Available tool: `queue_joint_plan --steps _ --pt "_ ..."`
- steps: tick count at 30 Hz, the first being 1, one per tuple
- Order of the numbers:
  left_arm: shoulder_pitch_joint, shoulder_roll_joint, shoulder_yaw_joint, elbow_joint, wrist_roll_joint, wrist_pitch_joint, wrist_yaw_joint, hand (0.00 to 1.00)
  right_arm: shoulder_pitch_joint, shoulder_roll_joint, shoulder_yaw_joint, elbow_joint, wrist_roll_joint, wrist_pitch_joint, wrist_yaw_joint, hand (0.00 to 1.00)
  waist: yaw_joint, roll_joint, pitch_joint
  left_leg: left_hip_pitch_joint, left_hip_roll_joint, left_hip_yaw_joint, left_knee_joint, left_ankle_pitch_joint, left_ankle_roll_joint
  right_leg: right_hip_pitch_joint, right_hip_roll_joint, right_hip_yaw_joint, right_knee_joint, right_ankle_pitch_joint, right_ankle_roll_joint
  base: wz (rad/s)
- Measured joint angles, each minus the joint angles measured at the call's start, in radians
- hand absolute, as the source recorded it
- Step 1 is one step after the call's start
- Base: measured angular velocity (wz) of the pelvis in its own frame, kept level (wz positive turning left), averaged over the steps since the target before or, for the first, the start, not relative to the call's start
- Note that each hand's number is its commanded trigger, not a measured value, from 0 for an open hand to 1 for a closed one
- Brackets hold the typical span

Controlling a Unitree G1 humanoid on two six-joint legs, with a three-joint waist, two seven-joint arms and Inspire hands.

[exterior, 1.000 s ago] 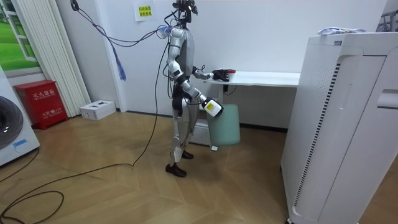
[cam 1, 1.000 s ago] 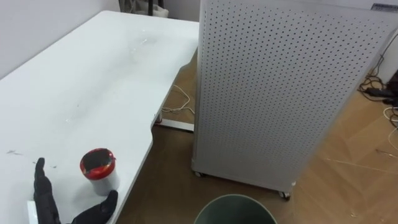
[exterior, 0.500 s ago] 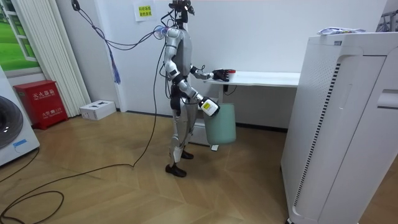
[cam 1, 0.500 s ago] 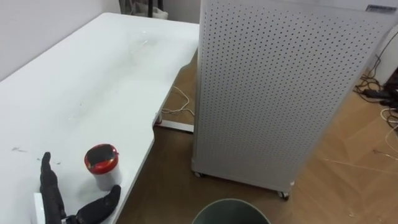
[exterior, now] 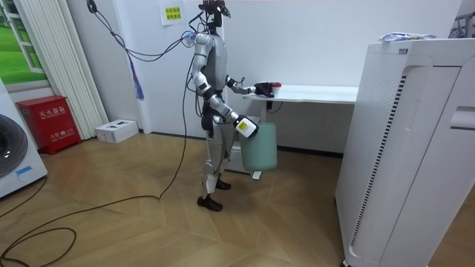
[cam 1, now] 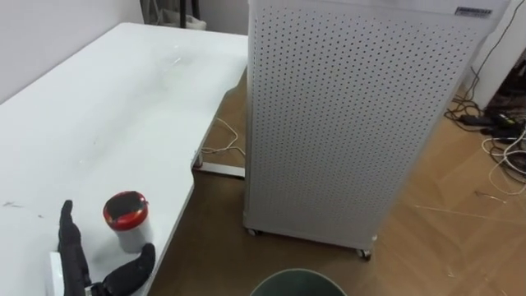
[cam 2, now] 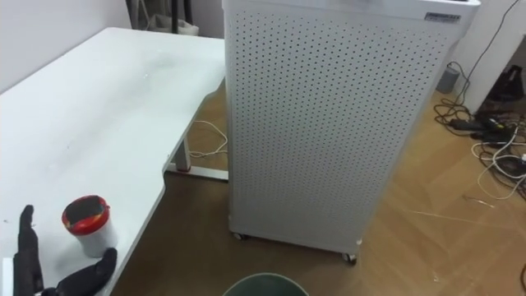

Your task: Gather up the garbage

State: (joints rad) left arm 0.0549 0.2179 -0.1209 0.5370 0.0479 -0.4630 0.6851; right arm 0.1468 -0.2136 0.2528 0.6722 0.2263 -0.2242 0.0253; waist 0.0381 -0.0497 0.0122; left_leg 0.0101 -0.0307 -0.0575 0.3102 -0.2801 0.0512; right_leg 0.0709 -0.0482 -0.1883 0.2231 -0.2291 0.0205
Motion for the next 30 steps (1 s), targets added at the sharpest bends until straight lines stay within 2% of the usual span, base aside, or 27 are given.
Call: queue_joint_plan --steps 10,19,20,21,22,27,30 --pt "-0.032 -0.001 -0.022 -0.007 0.000 0.000 -0.020 0.00 0.002 0.000 0.000 0.000 0.001 0.000 0.017 1.00 -0.031 -0.001 0.0001 0.013 0.002 0.006 -0.011 0.000 0.000 0.000 0.004 0.023 -0.003 0.000 0.000 -0.07" --pt "-0.065 -0.006 -0.043 -0.007 -0.001 0.000 -0.016 0.00 0.013 0.000 0.000 0.000 0.000 0.000 -0.001 1.00 -0.035 -0.007 0.0037 0.025 0.003 0.005 -0.025 0.000 0.000 0.001 0.005 0.024 -0.004 0.000 0.000 -0.01" --pt "-0.066 -0.007 -0.043 -0.007 -0.001 0.000 -0.016 0.09 0.013 0.000 0.000 0.000 0.000 0.000 -0.001 1.00 -0.035 -0.007 0.0040 0.026 0.003 0.005 -0.026 0.000 0.000 0.001 0.005 0.024 -0.004 0.000 0.000 0.00" --pt "-0.066 -0.008 -0.043 -0.007 -0.001 0.000 -0.016 0.65 0.013 0.000 0.000 0.000 0.000 0.000 -0.001 1.00 -0.035 -0.008 0.0051 0.027 0.003 0.005 -0.027 0.000 0.000 0.002 0.005 0.025 -0.004 0.000 0.000 -0.03" --pt "-0.067 -0.008 -0.043 -0.007 -0.001 0.000 -0.016 0.98 0.013 0.000 0.000 0.000 0.000 0.000 -0.002 1.00 -0.035 -0.008 0.0062 0.027 0.003 0.005 -0.027 0.000 0.000 0.001 0.005 0.025 -0.004 0.000 0.000 0.00" --pt "-0.067 -0.008 -0.043 -0.007 -0.001 0.000 -0.015 1.00 0.013 0.000 0.000 0.000 -0.009 0.000 -0.002 1.00 -0.036 -0.007 0.0080 0.030 0.003 0.001 -0.028 0.000 0.000 0.002 0.005 0.022 -0.004 0.000 0.000 0.00" --pt "-0.072 -0.008 -0.043 -0.006 -0.018 0.000 -0.015 1.00 0.013 0.000 0.000 0.000 -0.015 0.000 -0.003 1.00 -0.037 -0.003 0.0126 0.038 0.003 0.000 -0.028 0.000 0.000 0.005 0.005 0.023 -0.004 0.000 0.000 -0.02"
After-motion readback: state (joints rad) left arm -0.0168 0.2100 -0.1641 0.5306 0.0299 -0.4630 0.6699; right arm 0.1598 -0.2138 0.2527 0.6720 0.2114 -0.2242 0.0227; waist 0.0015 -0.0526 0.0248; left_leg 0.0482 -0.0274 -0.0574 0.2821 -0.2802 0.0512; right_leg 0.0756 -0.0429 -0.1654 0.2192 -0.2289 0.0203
